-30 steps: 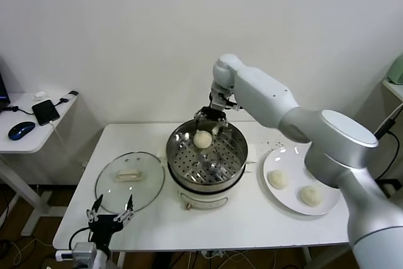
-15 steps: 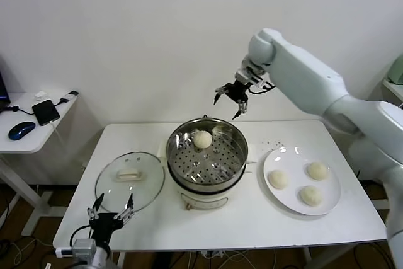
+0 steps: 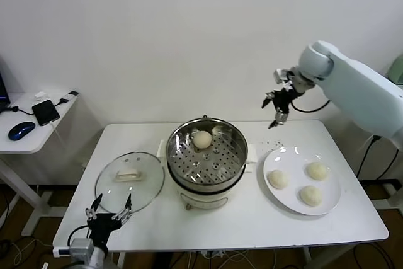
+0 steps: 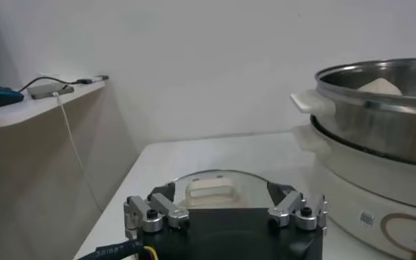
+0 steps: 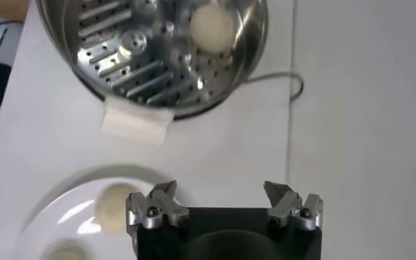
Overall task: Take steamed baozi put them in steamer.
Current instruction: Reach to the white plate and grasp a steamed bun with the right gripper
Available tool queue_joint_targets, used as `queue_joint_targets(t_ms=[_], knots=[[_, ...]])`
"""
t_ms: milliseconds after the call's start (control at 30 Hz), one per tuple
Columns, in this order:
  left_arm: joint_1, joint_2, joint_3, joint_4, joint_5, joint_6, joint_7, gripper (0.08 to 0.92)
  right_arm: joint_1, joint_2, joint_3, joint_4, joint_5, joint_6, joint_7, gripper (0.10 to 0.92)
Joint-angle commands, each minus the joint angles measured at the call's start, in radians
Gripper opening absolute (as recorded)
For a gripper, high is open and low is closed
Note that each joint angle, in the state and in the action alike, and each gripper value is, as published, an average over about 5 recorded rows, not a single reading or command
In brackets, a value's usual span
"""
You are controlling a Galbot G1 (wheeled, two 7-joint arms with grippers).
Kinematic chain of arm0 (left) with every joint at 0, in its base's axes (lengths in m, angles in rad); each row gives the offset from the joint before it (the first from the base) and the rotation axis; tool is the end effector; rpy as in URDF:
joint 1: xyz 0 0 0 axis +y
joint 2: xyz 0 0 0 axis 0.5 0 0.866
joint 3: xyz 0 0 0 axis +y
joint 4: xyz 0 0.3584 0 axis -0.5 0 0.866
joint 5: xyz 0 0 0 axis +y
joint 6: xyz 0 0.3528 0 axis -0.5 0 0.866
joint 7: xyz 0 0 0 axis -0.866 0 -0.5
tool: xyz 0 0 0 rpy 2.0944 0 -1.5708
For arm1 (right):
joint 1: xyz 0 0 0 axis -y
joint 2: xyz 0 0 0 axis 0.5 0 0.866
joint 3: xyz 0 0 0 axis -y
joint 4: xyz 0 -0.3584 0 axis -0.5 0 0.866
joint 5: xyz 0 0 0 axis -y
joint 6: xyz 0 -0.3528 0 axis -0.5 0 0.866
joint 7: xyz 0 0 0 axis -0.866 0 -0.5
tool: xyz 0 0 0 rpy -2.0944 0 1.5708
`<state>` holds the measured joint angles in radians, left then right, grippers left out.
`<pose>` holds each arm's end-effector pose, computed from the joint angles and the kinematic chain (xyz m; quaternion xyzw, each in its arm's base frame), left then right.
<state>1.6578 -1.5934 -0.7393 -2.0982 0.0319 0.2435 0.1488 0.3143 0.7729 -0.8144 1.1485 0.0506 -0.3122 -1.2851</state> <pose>0.1395 0.0612 -0.3201 0.0301 -0.9846 -0.0399 0.1677 0.5782 -0.1415 -0.0469 0.4874 -0.6059 0.4963 0.3862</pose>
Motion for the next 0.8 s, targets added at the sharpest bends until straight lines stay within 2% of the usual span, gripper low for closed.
queue_joint_targets(t_ms=[33,267,500,800], knots=[[0.005,0.003,0.010,-0.003,0.000,-0.004,-0.001,0.823,-0.209,-0.163,0.062,0.171,-0.013,-0.173,0.067,0.823],[0.002,0.006,0.010,0.005,0.003,-0.002,-0.001,0.823,-0.352,-0.119,0.152,0.176,-0.059,-0.175,0.094,0.823],[0.006,0.004,0.005,0.005,0.002,-0.002,-0.001,0.823,-0.368,-0.085,0.143,0.144,-0.126,-0.102,0.027,0.823],[0.004,0.004,0.002,0.017,0.003,-0.003,-0.001,0.823,-0.403,-0.010,0.165,0.041,-0.233,0.002,0.040,0.823]])
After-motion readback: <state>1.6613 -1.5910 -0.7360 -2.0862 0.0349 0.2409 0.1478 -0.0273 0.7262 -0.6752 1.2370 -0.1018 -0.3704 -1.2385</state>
